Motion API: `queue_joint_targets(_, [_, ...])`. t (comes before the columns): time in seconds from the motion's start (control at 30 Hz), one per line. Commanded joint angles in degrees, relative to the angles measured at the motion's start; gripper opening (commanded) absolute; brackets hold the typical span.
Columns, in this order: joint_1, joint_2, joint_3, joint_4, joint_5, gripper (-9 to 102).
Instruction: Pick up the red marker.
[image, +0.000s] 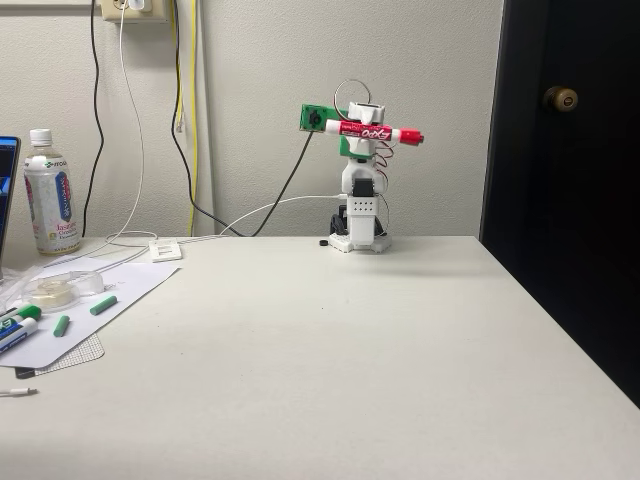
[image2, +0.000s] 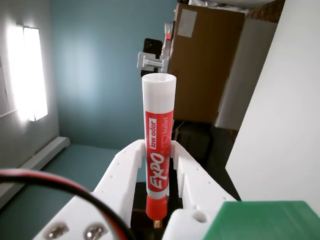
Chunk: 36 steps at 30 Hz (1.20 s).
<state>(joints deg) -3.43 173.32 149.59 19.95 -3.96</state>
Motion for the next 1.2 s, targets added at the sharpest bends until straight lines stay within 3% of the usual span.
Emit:
queue_joint_targets(0.0, [-1.3,2.8,1.8,-3.0,-0.9,0])
queue_joint_targets(0.67, [-7.6,15.4,14.9,-4.8,-3.5,0])
queue_joint_targets(1.17, [1.5,15.4,20.1,-2.8,1.1,0])
